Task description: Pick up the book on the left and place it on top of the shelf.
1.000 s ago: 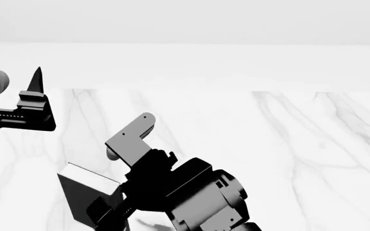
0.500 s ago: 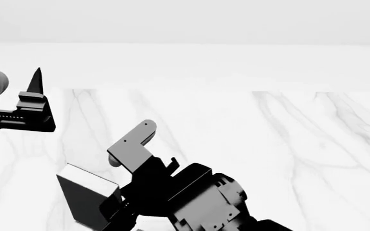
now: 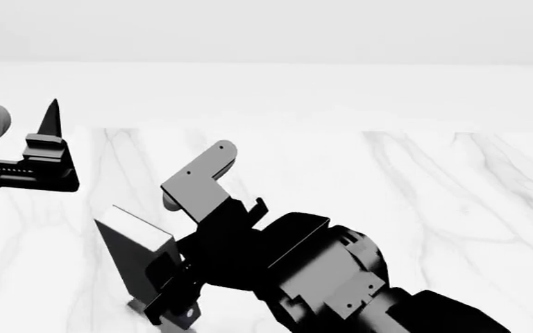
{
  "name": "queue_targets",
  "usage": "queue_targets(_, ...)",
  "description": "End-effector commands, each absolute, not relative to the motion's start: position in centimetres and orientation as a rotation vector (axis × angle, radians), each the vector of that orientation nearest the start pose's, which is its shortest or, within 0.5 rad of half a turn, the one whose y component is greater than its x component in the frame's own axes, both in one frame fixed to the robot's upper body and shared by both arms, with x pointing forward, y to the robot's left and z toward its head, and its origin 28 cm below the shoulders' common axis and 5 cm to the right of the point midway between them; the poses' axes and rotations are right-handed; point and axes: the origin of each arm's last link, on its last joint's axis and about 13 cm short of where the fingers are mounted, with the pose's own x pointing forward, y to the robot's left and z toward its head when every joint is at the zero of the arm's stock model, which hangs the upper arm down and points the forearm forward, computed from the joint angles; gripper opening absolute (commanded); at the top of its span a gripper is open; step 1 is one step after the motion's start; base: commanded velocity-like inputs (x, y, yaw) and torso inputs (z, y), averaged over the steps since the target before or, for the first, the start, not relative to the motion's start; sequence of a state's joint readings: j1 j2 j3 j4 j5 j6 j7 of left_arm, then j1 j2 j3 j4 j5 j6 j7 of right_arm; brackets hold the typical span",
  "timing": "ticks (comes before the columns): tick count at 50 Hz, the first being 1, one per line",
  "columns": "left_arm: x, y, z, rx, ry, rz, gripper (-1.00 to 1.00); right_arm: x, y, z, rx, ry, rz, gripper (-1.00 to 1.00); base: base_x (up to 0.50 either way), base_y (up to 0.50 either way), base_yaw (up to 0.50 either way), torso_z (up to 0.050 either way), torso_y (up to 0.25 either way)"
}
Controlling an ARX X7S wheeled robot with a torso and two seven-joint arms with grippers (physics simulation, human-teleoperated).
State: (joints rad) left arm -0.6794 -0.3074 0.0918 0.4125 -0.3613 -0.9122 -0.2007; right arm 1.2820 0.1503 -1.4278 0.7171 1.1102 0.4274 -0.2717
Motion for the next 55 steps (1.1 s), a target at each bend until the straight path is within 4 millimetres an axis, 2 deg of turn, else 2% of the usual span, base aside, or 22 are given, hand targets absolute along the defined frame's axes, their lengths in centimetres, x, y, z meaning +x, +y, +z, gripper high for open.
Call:
queue_targets(1,28.7,23.7,21.2,0.093,-0.139,-0.006,1.00,37.1,-3.4,19.3,-0.291,0.362,0.901,-1.00,0.00,0.00,0.00,0.000,0.000)
queue_targets(15,28.7,23.7,21.3,0.094,-0.143,-0.007,1.00,36.6,-4.5,21.5,-0.338,0.259,0.824,-1.00,0.00,0.00,0.00,0.000,0.001)
queue_targets(17,28.6,23.7,21.3,0.093,-0.144,-0.006,1.00,36.7,-4.9,21.9,-0.447,0.180,0.728,-1.00,0.00,0.00,0.00,0.000,0.005)
queue_targets(18,28.6,23.8,21.4,0.093,-0.145,-0.006,1.00,37.0,-5.1,21.5,-0.602,0.058,0.611,-1.00,0.00,0.00,0.00,0.000,0.000)
queue_targets(19,28.6,23.8,21.3,0.093,-0.145,-0.006,1.00,37.1,-5.2,21.4,-0.676,0.012,0.555,-1.00,0.00,0.00,0.00,0.000,0.000)
queue_targets(24,28.6,23.8,21.4,0.093,-0.146,-0.004,1.00,37.6,-6.1,22.1,-0.951,-0.165,0.294,-1.00,0.00,0.00,0.00,0.000,0.000)
queue_targets(26,28.6,23.8,21.4,0.094,-0.146,-0.003,1.00,37.5,-6.2,22.4,-1.002,-0.196,0.254,-1.00,0.00,0.00,0.00,0.000,0.005)
queue_targets(28,28.6,23.8,21.4,0.093,-0.146,-0.003,1.00,37.5,-6.5,22.6,-1.141,-0.275,0.168,-1.00,0.00,0.00,0.00,0.000,0.000)
queue_targets(36,28.6,23.8,21.5,0.094,-0.149,-0.004,1.00,37.2,-7.0,23.0,-1.334,-0.361,0.042,-1.00,0.00,0.00,0.00,0.000,0.001)
queue_targets(41,28.5,23.8,21.5,0.094,-0.149,-0.003,1.00,37.8,-7.7,23.4,-1.461,-0.404,-0.067,-1.00,0.00,0.00,0.00,0.000,0.002)
queue_targets(49,28.5,23.9,21.4,0.091,-0.149,-0.001,1.00,38.6,-8.6,23.8,-1.553,-0.379,-0.130,-1.00,0.00,0.00,0.00,0.000,0.001)
queue_targets(55,28.5,23.9,21.3,0.091,-0.148,-0.001,1.00,39.9,-9.9,25.3,-1.627,-0.331,-0.254,-1.00,0.00,0.00,0.00,0.000,0.002)
